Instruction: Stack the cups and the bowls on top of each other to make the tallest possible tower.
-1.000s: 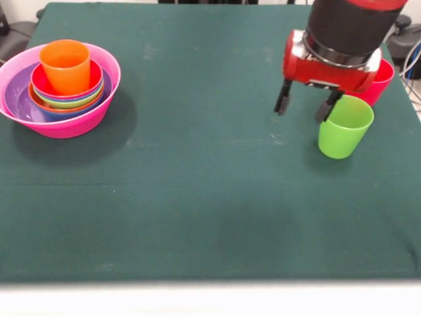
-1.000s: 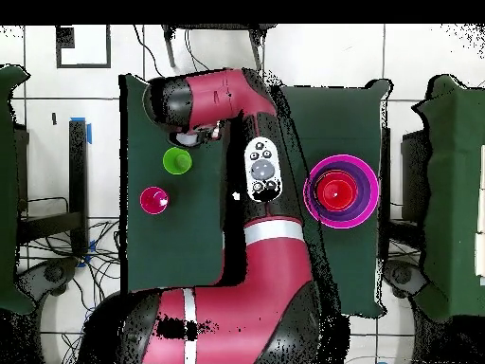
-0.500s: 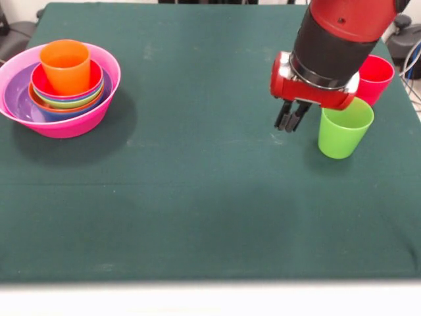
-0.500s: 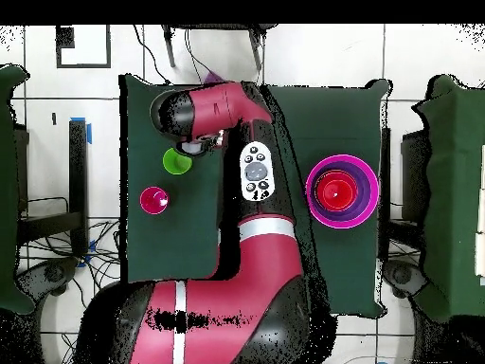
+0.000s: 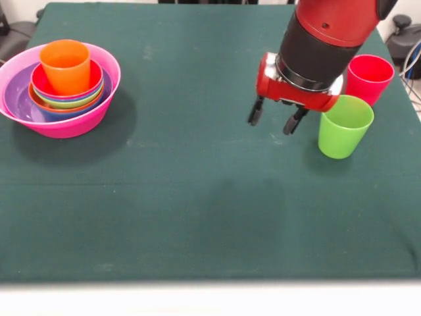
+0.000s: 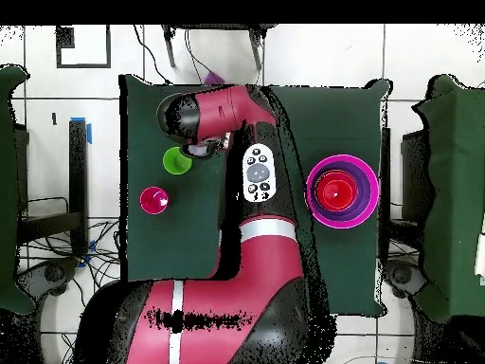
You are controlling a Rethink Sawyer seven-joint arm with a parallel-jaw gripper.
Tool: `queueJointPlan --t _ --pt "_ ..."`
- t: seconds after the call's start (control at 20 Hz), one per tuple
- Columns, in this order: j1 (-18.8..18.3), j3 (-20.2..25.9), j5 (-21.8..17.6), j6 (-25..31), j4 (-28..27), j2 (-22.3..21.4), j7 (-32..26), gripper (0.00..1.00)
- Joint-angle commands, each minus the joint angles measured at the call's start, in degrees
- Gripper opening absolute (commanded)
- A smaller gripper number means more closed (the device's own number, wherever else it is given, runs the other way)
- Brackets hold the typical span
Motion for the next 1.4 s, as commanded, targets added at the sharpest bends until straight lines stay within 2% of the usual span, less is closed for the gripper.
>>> queueJointPlan --t 0.05,0.25,0.4,0.75,1.0,1.2,1.4 --pt "0.29 -0.06 0.61 6.36 0.86 -3.06 -0.11 1.00" --pt "-0.22 0.10 1.22 10.36 -0.01 -4.98 -2.97 1.00" --pt "-0.64 1.31 2.96 11.52 0.21 -6.15 -2.42 1.00" --pt "1.70 3.83 7.12 14.35 -6.63 -1.77 3.23 1.00" --pt "3.06 4.71 10.90 9.95 -8.64 1.48 7.28 1.00" --pt "4.17 4.10 12.67 9.14 -10.69 3.96 8.69 1.00" --pt "4.94 2.51 13.52 7.58 -9.55 5.50 8.98 1.00"
